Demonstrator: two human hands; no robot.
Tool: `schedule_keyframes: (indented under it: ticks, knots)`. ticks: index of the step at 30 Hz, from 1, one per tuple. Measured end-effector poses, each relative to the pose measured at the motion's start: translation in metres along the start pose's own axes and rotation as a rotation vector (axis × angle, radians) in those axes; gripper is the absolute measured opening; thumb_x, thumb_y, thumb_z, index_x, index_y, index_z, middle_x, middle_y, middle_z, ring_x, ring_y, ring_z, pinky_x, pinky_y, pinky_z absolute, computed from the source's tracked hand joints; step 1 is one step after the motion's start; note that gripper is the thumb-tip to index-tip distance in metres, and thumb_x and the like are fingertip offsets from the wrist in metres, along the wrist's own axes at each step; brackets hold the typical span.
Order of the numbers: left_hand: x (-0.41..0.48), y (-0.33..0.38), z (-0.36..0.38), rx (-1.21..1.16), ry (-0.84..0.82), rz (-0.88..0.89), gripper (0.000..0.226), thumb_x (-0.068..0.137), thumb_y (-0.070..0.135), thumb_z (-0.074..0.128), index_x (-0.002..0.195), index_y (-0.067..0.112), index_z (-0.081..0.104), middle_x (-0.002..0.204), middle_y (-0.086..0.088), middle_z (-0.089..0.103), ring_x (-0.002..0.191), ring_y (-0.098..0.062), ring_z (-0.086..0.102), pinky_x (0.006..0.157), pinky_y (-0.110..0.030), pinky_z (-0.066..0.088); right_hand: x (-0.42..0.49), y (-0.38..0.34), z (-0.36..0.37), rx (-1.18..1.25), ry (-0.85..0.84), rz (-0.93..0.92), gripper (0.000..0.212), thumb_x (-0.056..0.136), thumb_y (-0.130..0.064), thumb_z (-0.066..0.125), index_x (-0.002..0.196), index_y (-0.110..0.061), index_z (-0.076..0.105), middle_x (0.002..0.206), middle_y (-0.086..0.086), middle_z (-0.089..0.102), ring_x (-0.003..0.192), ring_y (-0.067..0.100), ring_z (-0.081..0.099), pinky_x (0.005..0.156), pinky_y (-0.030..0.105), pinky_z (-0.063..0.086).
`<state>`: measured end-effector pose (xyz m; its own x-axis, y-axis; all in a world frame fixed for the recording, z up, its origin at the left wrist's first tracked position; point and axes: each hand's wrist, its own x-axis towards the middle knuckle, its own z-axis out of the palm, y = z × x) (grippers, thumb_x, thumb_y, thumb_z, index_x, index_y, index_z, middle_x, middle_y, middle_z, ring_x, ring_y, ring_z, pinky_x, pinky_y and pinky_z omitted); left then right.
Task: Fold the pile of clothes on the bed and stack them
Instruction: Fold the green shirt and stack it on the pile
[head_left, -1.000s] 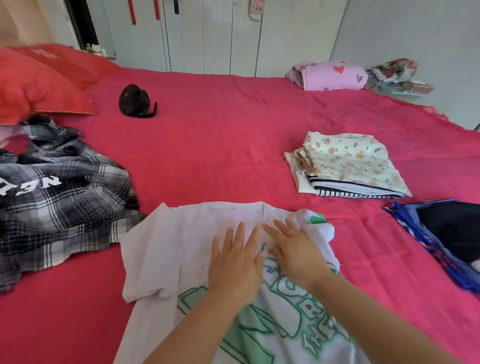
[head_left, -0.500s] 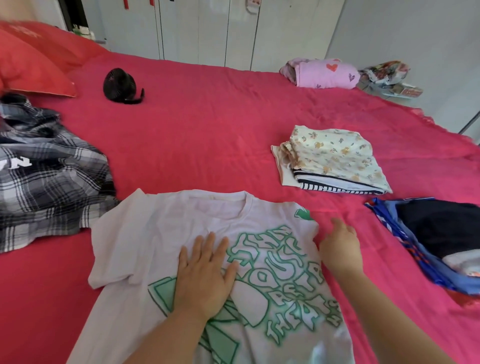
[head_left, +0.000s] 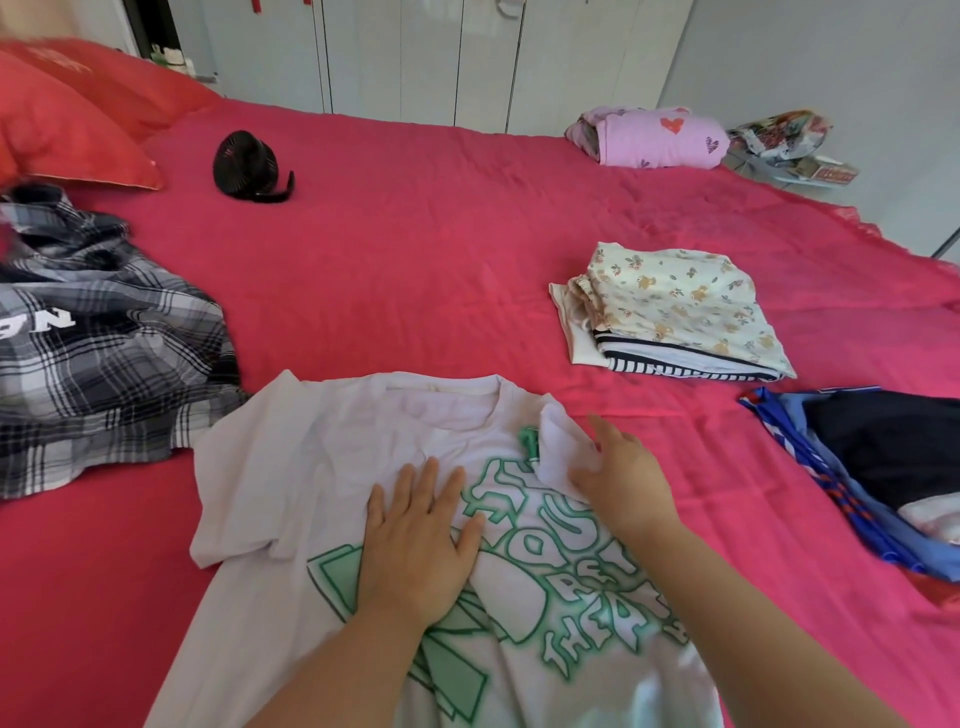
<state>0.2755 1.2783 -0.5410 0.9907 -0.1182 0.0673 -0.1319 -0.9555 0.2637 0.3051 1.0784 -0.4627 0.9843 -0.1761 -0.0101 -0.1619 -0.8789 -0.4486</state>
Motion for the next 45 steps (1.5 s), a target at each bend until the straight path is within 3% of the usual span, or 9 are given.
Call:
schedule_keyframes:
  ticks: [4,10,15,19,22,29,34,41,45]
  knots:
    - [0.000,0.000,0.000,-0.005,0.001,0.001,0.064,0.088,0.063,0.002,0.147,0.039,-0.002,0.157,0.008,-0.008,0.144,-0.014,-0.009,0.113,-0.040,-0.012,0.001,0.014,-0.011,0.043,0.146,0.012,0.010,0.082,-0.006,0.050,0.076,-0.002,0.057,0.064,0.009,0.055,0.062,0.022,0.044,0.052,0.030,0.028]
    - [0.000,0.000,0.001,-0.002,-0.012,-0.005,0.064,0.088,0.063,0.002,0.147,0.039,-0.002,0.157,0.008,-0.008,0.144,-0.015,-0.009,0.114,-0.040,-0.010,0.009,0.028,-0.049,0.548,0.357,0.310,0.014,0.085,-0.014,0.051,0.090,-0.012,0.064,0.068,-0.002,0.055,0.060,0.015,0.046,0.050,0.023,0.033]
    - [-0.001,0.000,0.000,0.000,-0.016,-0.002,0.064,0.088,0.062,0.003,0.147,0.038,-0.002,0.157,0.007,-0.008,0.144,-0.015,-0.009,0.115,-0.041,-0.009,0.001,0.000,-0.059,0.418,0.556,0.088,0.018,0.085,-0.012,0.048,0.093,-0.016,0.063,0.083,0.003,0.062,0.064,0.011,0.048,0.056,0.026,0.035]
    - [0.000,0.001,-0.001,-0.007,-0.017,-0.005,0.062,0.090,0.061,0.006,0.147,0.039,-0.001,0.157,0.008,-0.007,0.144,-0.015,-0.008,0.115,-0.041,-0.009,-0.026,-0.044,-0.023,-0.269,0.150,-0.468,0.033,0.086,-0.012,0.040,0.112,-0.025,0.056,0.101,-0.001,0.058,0.078,0.009,0.057,0.061,0.030,0.047]
    - [-0.001,0.001,-0.001,-0.015,-0.019,-0.006,0.061,0.091,0.059,0.010,0.147,0.038,0.001,0.157,0.008,-0.006,0.145,-0.015,-0.006,0.115,-0.041,-0.007,-0.054,-0.054,0.008,-0.319,-0.113,-0.715,0.044,0.084,-0.011,0.048,0.124,-0.026,0.056,0.106,0.001,0.061,0.097,0.022,0.055,0.084,0.037,0.045]
    - [0.001,0.001,0.000,-0.010,0.000,-0.006,0.063,0.089,0.061,0.008,0.148,0.038,0.003,0.158,0.007,-0.003,0.145,-0.015,-0.005,0.114,-0.041,-0.008,-0.053,-0.005,0.007,0.105,0.249,-0.282,0.033,0.083,-0.004,0.057,0.114,-0.013,0.064,0.111,0.008,0.061,0.102,0.028,0.055,0.083,0.030,0.043]
    - [0.000,0.001,0.001,-0.013,0.004,-0.008,0.063,0.089,0.061,0.008,0.147,0.038,0.004,0.158,0.007,-0.003,0.145,-0.015,-0.005,0.115,-0.041,-0.008,-0.026,-0.011,0.011,0.024,0.111,-0.050,0.062,0.083,-0.041,0.062,0.135,-0.014,0.041,0.122,0.008,0.051,0.115,0.026,0.048,0.087,0.035,0.044]
    - [0.001,0.001,0.001,-0.013,0.018,-0.008,0.064,0.088,0.062,0.007,0.147,0.038,0.006,0.158,0.007,0.000,0.145,-0.015,-0.004,0.114,-0.041,-0.008,-0.027,-0.031,0.003,0.043,0.177,-0.244,0.032,0.084,-0.010,0.051,0.112,-0.016,0.066,0.099,0.010,0.065,0.089,0.024,0.059,0.068,0.030,0.043]
    - [0.002,0.000,0.001,-0.014,0.009,-0.003,0.067,0.085,0.063,0.003,0.147,0.038,0.005,0.158,0.007,-0.001,0.144,-0.015,-0.004,0.114,-0.041,-0.008,-0.044,-0.033,-0.001,0.031,-0.198,-0.299,0.029,0.089,-0.032,0.054,0.117,-0.032,0.062,0.055,-0.007,0.060,0.057,0.000,0.054,0.057,0.012,0.040]
